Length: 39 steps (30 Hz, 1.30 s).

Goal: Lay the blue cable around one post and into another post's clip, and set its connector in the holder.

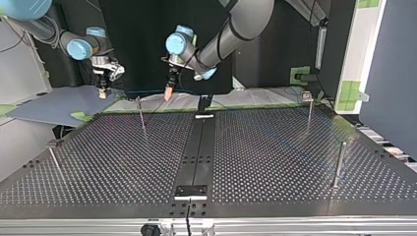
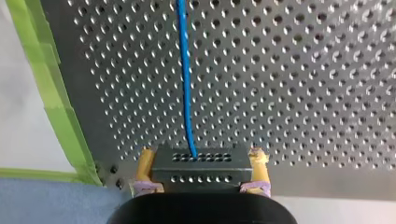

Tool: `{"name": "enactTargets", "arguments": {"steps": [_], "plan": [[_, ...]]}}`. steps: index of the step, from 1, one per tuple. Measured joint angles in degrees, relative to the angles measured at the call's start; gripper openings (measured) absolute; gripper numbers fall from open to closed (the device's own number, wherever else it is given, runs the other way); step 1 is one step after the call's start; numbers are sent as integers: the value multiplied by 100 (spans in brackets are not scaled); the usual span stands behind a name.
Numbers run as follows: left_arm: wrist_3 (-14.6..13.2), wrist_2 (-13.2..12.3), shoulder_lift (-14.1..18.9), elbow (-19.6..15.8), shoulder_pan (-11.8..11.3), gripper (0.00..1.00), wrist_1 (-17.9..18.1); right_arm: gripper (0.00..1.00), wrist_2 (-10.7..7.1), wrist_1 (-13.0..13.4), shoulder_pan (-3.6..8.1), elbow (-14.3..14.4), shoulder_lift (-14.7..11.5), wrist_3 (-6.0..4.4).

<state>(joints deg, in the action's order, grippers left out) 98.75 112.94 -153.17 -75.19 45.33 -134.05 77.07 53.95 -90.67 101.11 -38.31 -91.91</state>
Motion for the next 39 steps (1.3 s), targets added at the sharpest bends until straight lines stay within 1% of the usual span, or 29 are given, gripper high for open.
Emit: {"name": "enactTargets", "arguments": {"steps": [3,7,11,14,19,29,34,39], "plan": [[26,-67,-125,61,-38,1,5,0,53,3,48,-38,1,-37],[41,-108,-181,102,-62,1,13,0,110,0,98,-104,1,-80],[53,-145,-192,242,-101,1,103,0,123,16,115,-154,2,-157],[55,-161,-195,323,-125,1,138,0,126,3,117,-206,2,-179],[53,-166,-195,357,-167,1,170,0,133,-48,113,-288,2,-211],[19,-236,-196,359,-277,1,183,0,135,-54,114,-324,8,-251],[-29,-267,-198,358,-244,1,168,0,130,-41,93,-324,10,-228],[-37,-268,-198,361,-200,1,171,0,127,-11,90,-323,11,-233]]}}
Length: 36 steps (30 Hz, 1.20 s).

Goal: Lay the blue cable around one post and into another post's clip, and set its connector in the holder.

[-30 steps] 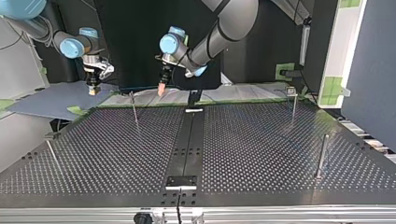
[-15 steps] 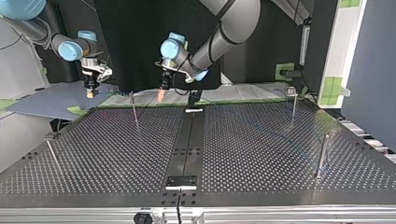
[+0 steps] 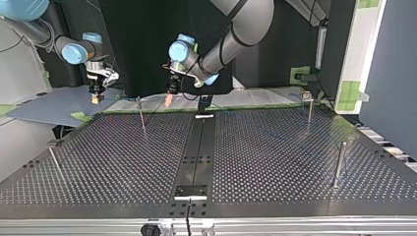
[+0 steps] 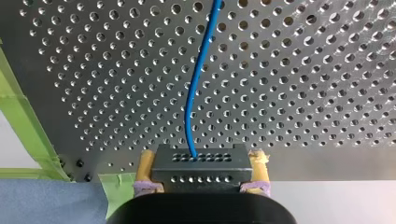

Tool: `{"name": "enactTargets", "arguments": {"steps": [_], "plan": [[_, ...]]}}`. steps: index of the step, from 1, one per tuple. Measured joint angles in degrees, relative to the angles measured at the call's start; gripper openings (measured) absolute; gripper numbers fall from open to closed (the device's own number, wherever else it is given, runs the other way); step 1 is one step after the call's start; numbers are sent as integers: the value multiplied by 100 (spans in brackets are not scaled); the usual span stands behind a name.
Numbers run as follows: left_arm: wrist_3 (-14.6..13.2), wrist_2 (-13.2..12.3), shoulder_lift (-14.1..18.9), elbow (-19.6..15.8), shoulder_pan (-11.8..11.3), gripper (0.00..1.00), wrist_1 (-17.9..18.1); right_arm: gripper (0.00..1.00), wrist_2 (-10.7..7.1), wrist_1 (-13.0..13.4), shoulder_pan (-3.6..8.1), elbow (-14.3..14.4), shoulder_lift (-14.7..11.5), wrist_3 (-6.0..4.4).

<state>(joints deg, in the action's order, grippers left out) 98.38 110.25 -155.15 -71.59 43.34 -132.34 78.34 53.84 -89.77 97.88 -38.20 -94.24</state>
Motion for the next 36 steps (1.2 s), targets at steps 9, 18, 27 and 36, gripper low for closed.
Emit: {"name": "enactTargets", "arguments": {"steps": [9,18,27,36], "plan": [[5,-6,-4,10,-34,1,5,0,-9,128,16,-1,24,-27],[-16,-14,-332,405,-99,1,-283,0,-25,60,30,-131,198,-55],[4,-139,-368,751,-133,1,-452,0,-33,12,33,-165,229,-16],[-50,-489,-117,720,-25,1,-489,0,-37,-8,25,-166,232,-9]]}}
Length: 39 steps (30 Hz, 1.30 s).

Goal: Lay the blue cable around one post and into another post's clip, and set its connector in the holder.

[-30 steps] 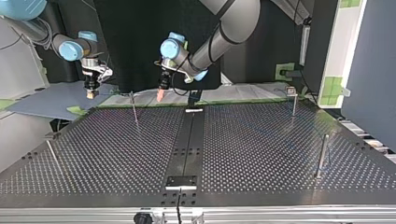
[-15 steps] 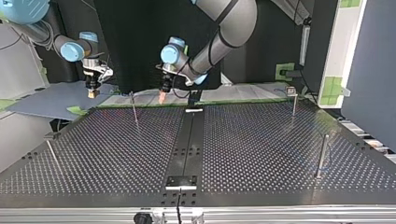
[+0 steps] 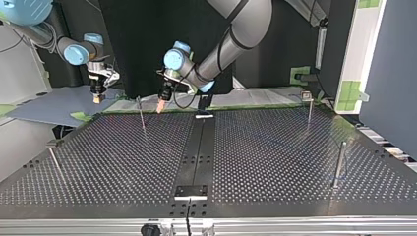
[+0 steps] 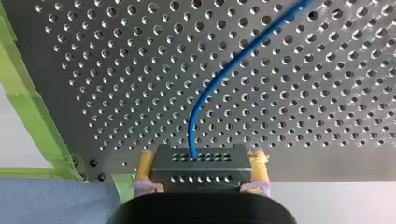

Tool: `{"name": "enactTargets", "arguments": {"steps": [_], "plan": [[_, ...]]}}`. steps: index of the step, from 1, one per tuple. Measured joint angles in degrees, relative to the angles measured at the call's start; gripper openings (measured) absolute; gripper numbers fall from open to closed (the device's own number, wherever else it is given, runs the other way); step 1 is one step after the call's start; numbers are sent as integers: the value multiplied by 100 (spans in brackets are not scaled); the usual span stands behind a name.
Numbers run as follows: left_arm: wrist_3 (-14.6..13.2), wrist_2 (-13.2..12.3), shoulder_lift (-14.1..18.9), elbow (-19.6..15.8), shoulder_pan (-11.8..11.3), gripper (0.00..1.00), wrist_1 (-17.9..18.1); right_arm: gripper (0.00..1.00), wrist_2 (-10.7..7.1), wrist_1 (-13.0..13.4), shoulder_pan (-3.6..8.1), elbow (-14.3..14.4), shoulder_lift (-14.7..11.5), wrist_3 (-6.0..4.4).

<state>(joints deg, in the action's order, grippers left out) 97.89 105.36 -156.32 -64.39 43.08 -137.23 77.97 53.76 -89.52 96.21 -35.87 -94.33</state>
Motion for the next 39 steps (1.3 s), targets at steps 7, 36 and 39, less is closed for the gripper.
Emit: {"name": "enactTargets", "arguments": {"steps": [7,36,39], "plan": [[-141,-154,399,-373,83,1,173,0,0,-12,-14,-1,1,-2],[-651,78,482,-1506,89,1,358,0,265,-258,34,6,4,40],[-595,68,475,-1436,36,1,390,0,216,-259,25,7,4,47]]}}
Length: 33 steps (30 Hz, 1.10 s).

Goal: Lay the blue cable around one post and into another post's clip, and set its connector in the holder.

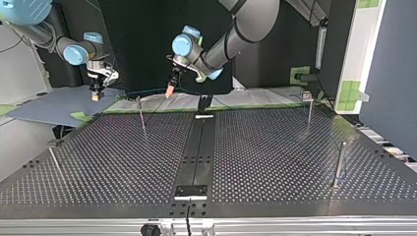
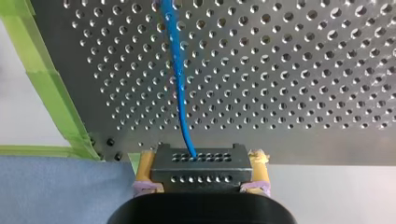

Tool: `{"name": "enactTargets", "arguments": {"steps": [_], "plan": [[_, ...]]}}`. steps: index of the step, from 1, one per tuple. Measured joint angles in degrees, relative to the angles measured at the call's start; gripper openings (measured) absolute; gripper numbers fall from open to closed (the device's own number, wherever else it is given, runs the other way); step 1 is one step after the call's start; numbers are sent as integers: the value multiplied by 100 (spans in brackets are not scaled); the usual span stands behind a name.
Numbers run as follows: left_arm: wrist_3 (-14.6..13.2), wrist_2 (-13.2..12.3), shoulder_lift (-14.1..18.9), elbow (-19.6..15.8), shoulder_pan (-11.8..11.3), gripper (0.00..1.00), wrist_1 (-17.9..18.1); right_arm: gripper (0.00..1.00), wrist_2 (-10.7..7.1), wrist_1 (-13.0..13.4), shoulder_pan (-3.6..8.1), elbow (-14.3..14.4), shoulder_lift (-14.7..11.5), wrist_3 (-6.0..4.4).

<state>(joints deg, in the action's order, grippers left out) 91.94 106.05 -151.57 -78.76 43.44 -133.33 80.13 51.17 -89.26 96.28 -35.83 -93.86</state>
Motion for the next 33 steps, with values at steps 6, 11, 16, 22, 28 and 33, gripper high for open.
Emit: {"name": "enactTargets", "arguments": {"steps": [6,11,16,22,28,33], "plan": [[77,-14,-3,126,-87,1,-27,0,-37,15,-14,0,0,-1],[92,-13,-5,162,-154,1,-28,0,-42,26,-24,-1,0,-3],[81,-20,-60,191,-235,1,-45,0,-40,41,-14,-1,0,-10],[148,-61,-163,287,-285,1,-61,0,-40,64,-7,-1,1,-26],[200,-91,-172,440,-305,1,-138,0,-41,91,2,-1,1,-34],[220,-98,-172,511,-319,1,-168,0,-41,128,8,-4,1,-77]]}}
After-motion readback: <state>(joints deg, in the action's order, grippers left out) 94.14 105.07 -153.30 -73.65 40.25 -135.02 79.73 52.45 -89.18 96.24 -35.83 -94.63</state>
